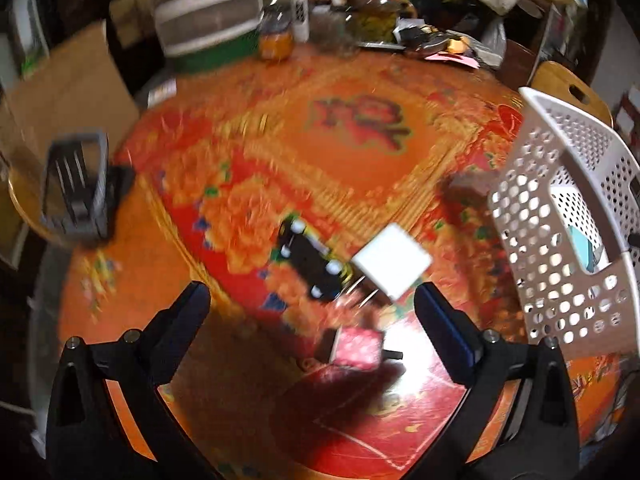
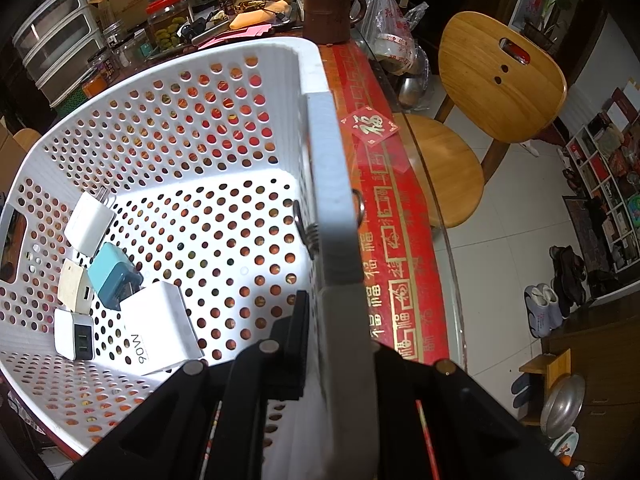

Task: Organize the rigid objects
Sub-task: 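Grasp the small black toy car with the left tool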

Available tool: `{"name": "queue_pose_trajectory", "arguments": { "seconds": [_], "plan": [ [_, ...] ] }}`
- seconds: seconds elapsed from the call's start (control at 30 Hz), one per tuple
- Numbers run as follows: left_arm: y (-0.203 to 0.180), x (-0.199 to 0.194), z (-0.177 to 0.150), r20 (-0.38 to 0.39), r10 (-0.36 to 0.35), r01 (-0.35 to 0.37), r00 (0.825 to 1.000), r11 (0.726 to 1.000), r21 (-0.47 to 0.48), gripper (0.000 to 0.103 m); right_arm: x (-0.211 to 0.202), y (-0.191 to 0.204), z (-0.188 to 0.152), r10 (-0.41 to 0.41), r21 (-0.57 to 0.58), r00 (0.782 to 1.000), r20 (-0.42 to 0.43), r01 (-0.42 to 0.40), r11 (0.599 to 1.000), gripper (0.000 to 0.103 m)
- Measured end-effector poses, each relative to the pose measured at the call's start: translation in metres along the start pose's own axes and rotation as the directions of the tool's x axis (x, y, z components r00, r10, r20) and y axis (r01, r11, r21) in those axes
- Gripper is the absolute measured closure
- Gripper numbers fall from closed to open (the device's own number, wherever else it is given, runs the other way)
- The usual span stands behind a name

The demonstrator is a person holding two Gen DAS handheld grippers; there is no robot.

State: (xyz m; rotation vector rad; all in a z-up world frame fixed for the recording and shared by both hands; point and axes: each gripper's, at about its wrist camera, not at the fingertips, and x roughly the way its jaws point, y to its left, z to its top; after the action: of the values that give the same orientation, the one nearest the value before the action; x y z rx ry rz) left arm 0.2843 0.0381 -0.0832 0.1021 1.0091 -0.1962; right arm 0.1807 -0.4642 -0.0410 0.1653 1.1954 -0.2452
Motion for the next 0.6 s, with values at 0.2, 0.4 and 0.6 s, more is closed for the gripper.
{"name": "queue_pose_trajectory", "arguments": {
  "seconds": [0.2,0.4,0.6],
  "plan": [
    [0.012,0.026,0.004,-0.028,0.009,-0.011,1.0,0.998,-0.064,0.011,0.0,0.0,0.0,0.003,0.003,1.0,0.0,-0.003,1.0,0.095],
    [0.021,0.054,0.024,-0.076,0.016,-0.027,0.997,0.989,-0.143,0.03,0.001,0.001,0.0,0.0,0.0,1.0,-0.001,0.0,1.0,0.095],
    [0.015,0.07,0.032,-0.109,0.032,-0.048,0.994,0.988,-0.15,0.054,0.0,0.002,-0.001,-0.003,-0.003,1.0,-0.002,0.003,1.0,0.095]
  ]
}}
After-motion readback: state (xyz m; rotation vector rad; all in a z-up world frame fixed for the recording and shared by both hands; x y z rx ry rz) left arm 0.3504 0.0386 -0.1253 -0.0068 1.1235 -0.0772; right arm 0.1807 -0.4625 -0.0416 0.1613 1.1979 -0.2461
